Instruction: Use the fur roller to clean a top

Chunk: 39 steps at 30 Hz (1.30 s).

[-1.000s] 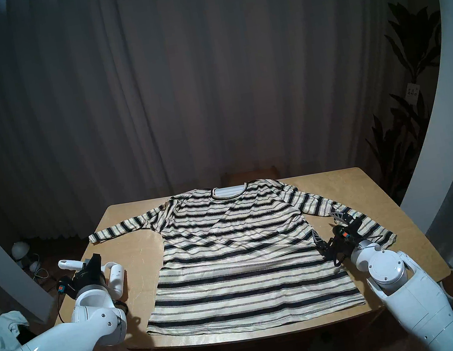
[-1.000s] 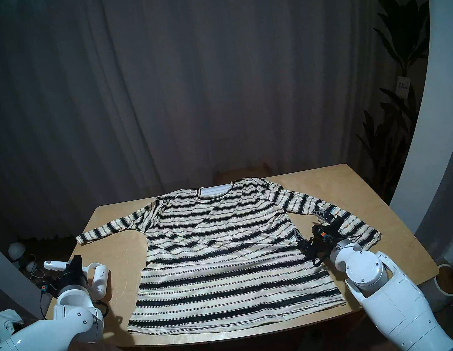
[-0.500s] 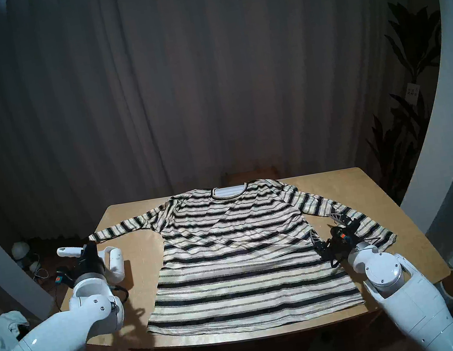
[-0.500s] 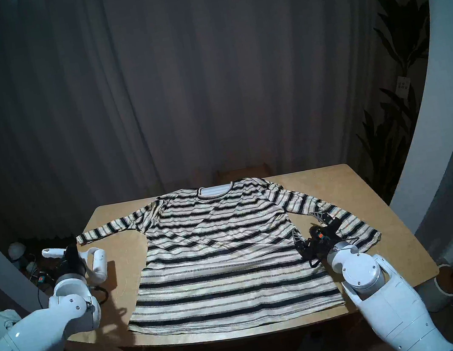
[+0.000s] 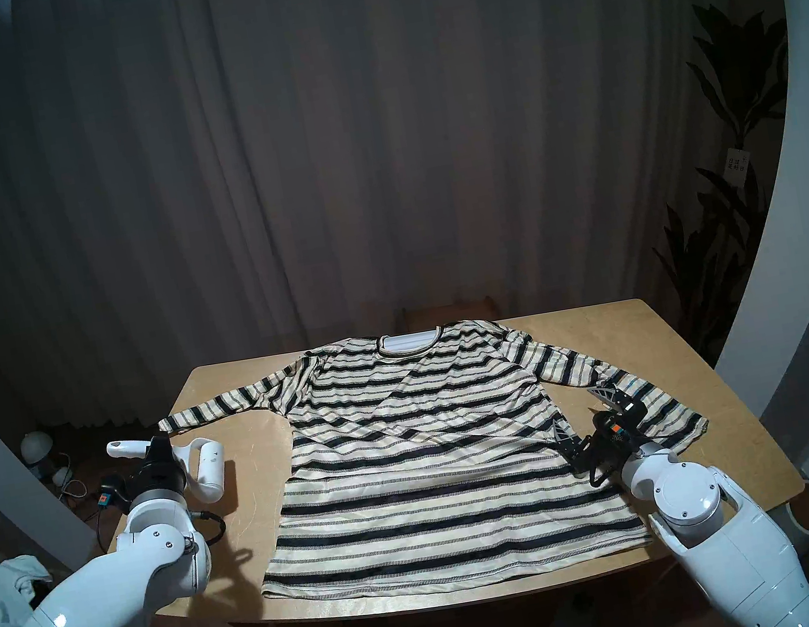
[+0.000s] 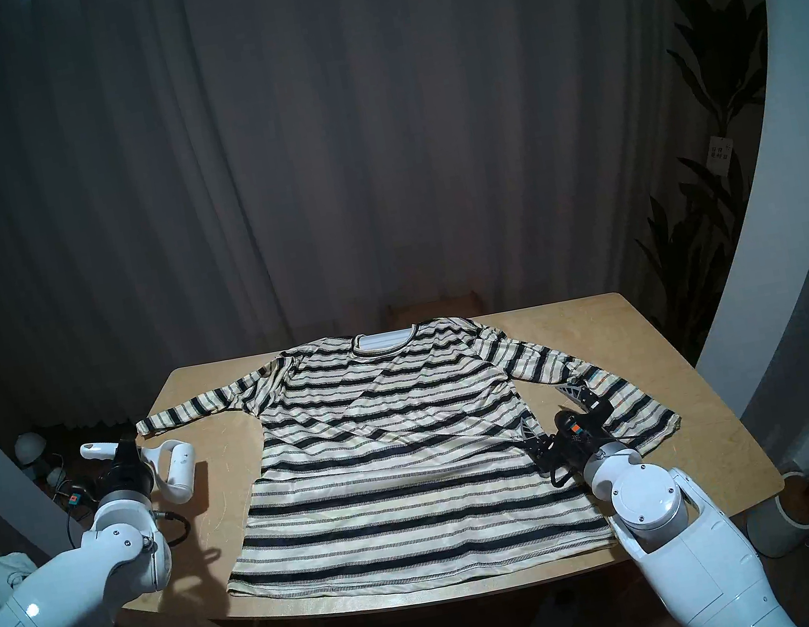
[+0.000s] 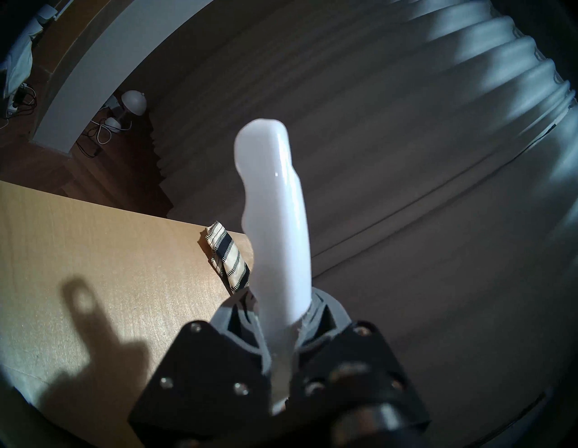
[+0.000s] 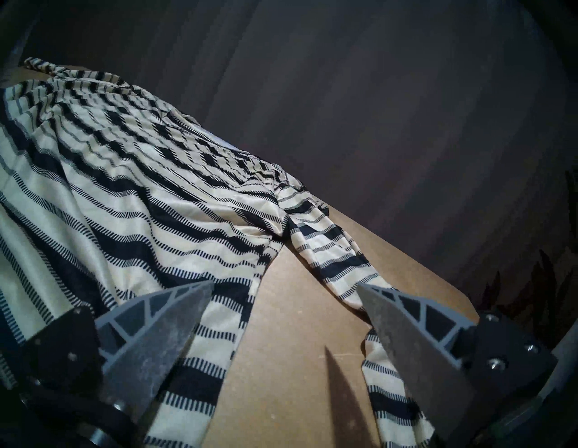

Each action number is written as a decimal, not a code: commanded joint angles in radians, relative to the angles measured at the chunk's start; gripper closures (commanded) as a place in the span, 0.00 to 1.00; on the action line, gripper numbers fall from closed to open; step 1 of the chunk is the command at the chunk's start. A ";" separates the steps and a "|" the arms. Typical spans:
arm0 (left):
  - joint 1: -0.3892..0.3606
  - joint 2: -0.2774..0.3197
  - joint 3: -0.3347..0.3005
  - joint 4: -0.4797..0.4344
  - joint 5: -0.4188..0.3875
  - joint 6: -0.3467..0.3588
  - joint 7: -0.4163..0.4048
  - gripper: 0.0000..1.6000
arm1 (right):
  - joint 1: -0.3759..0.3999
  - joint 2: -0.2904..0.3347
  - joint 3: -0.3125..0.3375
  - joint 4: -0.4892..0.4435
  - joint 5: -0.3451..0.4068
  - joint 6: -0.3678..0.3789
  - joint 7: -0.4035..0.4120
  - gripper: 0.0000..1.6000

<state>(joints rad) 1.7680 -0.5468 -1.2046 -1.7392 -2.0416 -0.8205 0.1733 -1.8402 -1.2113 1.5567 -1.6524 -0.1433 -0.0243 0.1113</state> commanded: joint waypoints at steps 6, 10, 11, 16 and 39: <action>-0.019 -0.030 -0.064 0.021 -0.076 0.081 -0.135 1.00 | 0.049 -0.092 0.031 -0.165 0.111 0.010 -0.040 0.00; -0.023 -0.053 -0.082 0.040 -0.112 0.115 -0.177 1.00 | 0.045 -0.120 0.017 -0.185 0.136 0.030 -0.047 0.00; -0.023 -0.058 -0.086 0.046 -0.120 0.124 -0.188 1.00 | 0.042 -0.126 0.015 -0.188 0.142 0.037 -0.049 0.00; -0.022 -0.088 -0.105 0.080 -0.167 0.169 -0.241 1.00 | 0.035 -0.157 0.000 -0.198 0.174 0.074 -0.062 0.00; -0.033 -0.245 -0.185 0.270 -0.406 0.485 -0.522 1.00 | 0.051 -0.224 -0.067 -0.225 0.224 0.225 -0.134 0.00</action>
<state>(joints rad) 1.7555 -0.7534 -1.3518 -1.4954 -2.4023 -0.4145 -0.2619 -1.8019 -1.4108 1.4937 -1.8417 0.0762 0.1814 -0.0059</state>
